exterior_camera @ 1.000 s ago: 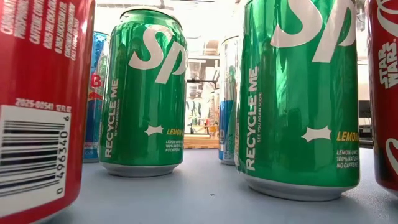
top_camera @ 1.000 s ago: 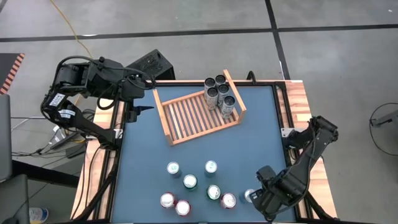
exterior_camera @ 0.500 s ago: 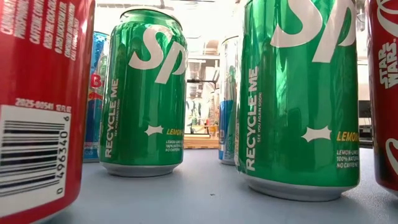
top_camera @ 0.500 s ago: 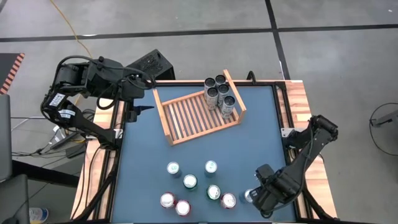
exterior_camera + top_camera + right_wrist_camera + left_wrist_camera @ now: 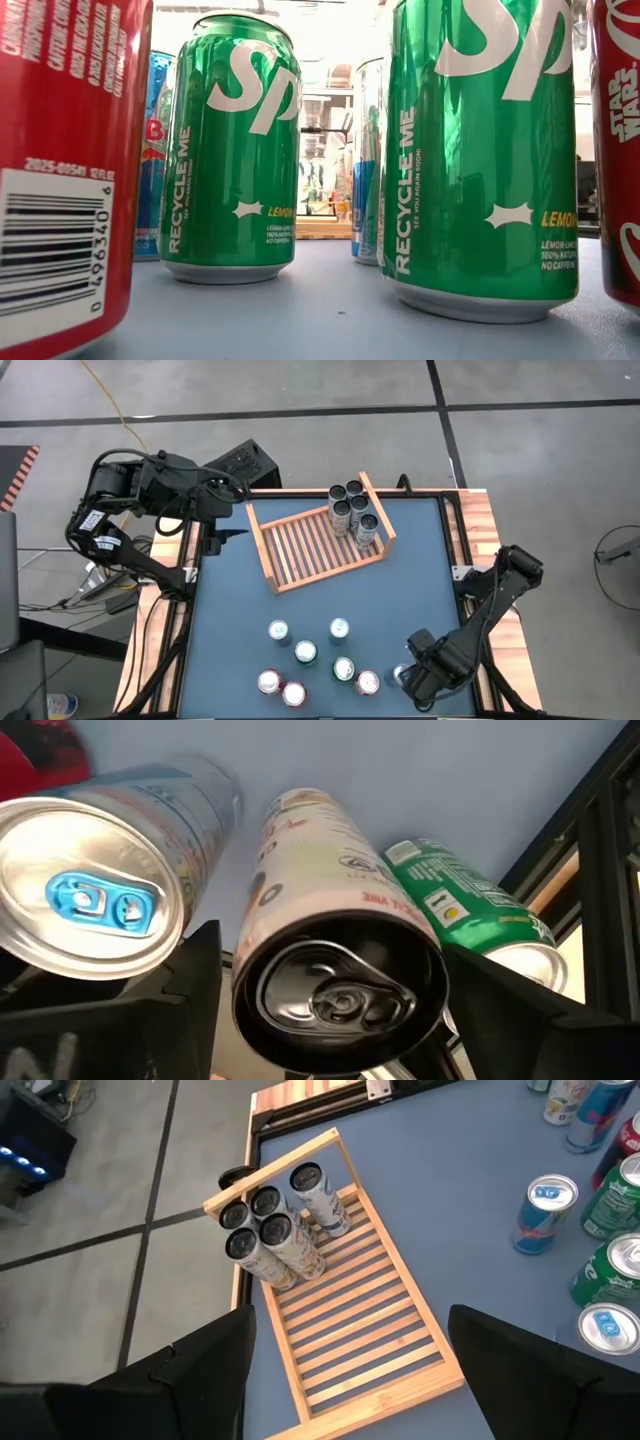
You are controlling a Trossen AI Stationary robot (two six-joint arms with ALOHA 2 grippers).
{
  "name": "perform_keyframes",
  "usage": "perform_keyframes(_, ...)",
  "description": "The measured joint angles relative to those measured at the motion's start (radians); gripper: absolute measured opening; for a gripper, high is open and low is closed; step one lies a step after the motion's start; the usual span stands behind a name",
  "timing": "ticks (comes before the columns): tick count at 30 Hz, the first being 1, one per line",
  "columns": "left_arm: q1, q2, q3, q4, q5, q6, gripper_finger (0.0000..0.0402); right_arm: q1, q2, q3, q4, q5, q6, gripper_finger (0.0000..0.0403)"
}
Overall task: Place canned beverage on shelf
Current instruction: Put the white-yellow soda can on the shelf aligned with the other white-yellow soda cans
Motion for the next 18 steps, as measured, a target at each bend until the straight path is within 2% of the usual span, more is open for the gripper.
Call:
perform_keyframes(6, 0.0, 0.0, 0.0, 0.014, 0.0, 0.0, 0.0318, -0.02, 0.0, 0.0, -0.002, -0.001, -0.044, 0.0266)
perform_keyframes(15, 0.0, 0.0, 0.0, 0.016, 0.0, 0.0, 0.0318, -0.023, 0.0, 0.001, -0.001, -0.008, -0.046, 0.0164)
perform_keyframes(18, 0.0, 0.0, 0.0, 0.016, 0.0, 0.0, 0.0318, -0.023, -0.001, 0.001, -0.003, -0.008, -0.076, 0.0158)
